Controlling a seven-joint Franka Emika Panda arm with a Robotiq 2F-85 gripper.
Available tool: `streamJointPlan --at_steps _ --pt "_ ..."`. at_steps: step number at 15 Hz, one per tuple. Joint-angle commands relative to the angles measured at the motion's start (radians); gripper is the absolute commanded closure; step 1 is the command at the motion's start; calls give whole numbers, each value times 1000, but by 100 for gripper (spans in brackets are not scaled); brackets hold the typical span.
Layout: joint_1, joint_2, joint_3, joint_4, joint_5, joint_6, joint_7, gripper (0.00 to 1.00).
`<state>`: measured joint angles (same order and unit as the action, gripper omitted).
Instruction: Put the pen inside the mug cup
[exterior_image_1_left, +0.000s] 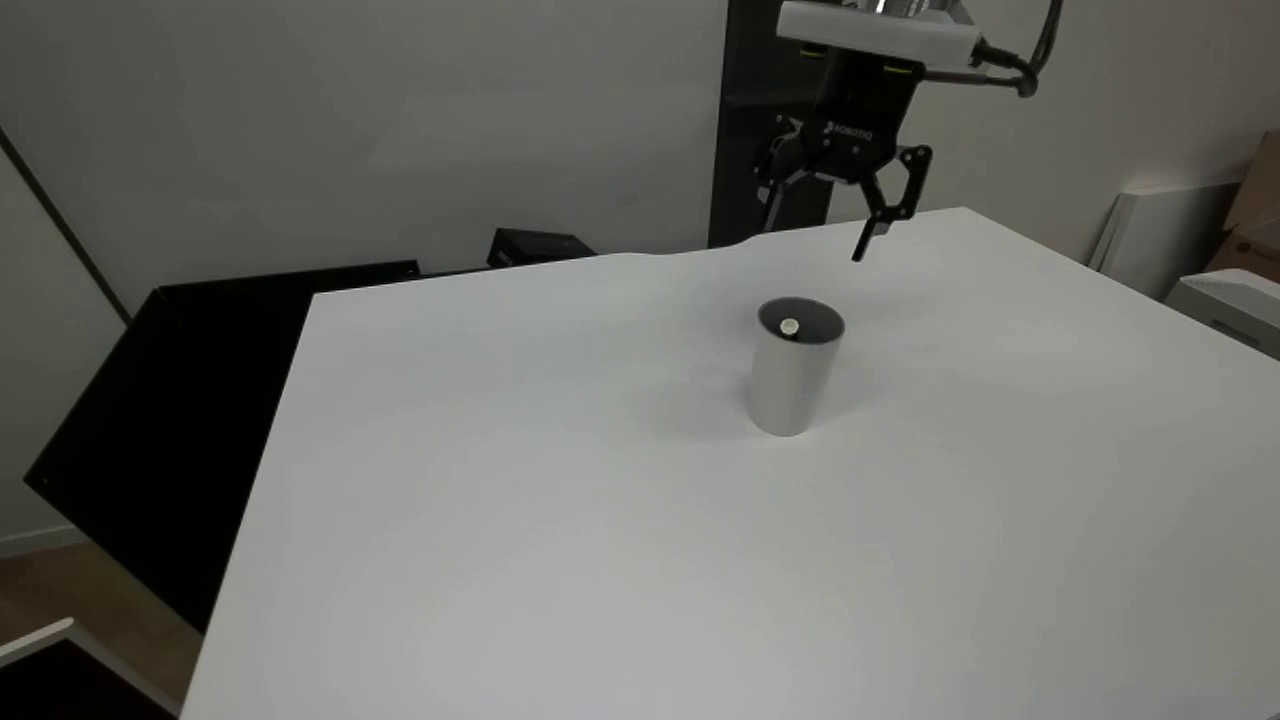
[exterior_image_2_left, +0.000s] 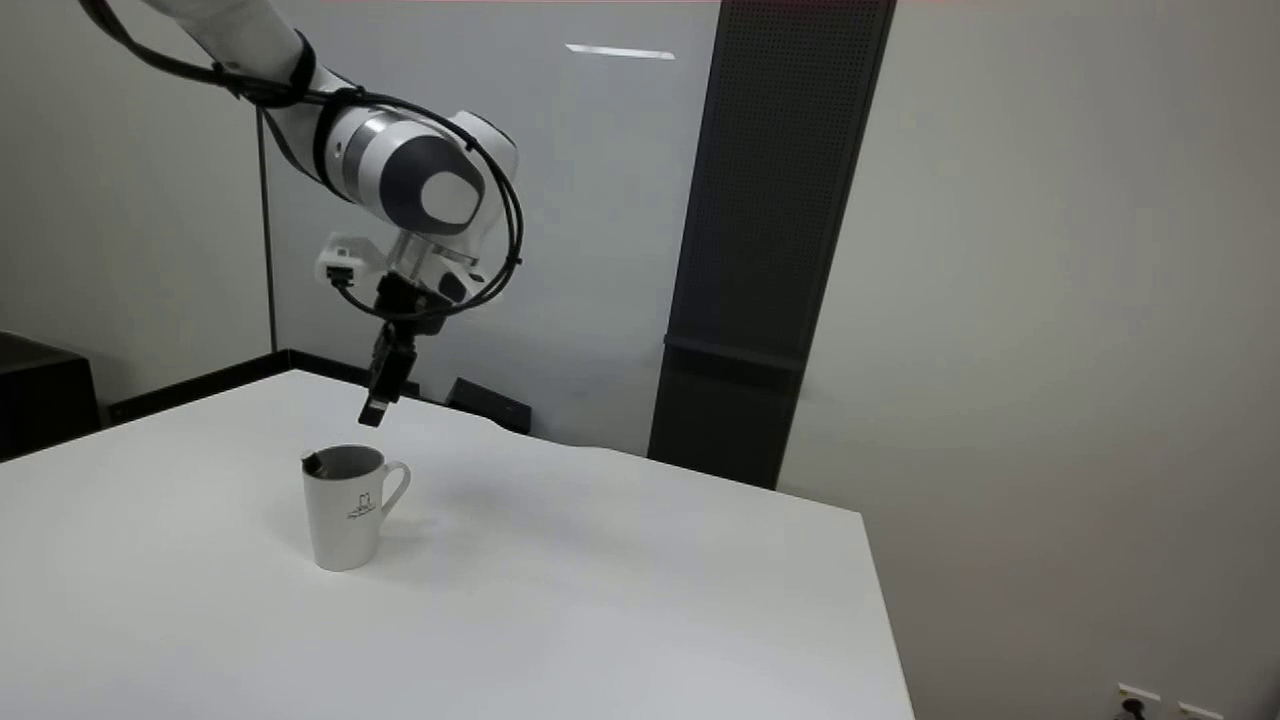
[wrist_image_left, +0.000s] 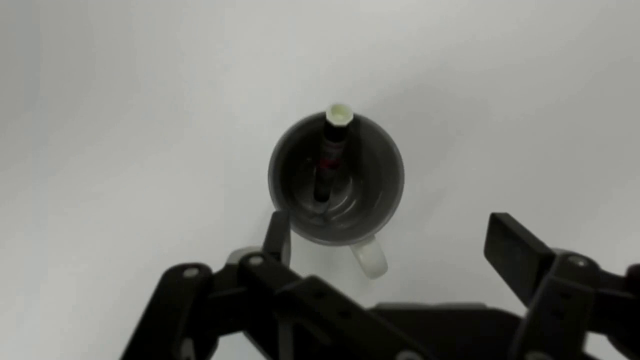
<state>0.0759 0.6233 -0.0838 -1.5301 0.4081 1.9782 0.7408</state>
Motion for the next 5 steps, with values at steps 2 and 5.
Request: streamJointPlan --at_steps 2,5 --pt "-1 -30 21 -50 -74 131 7 0" --pt "11 -57 20 -101 -100 211 7 0"
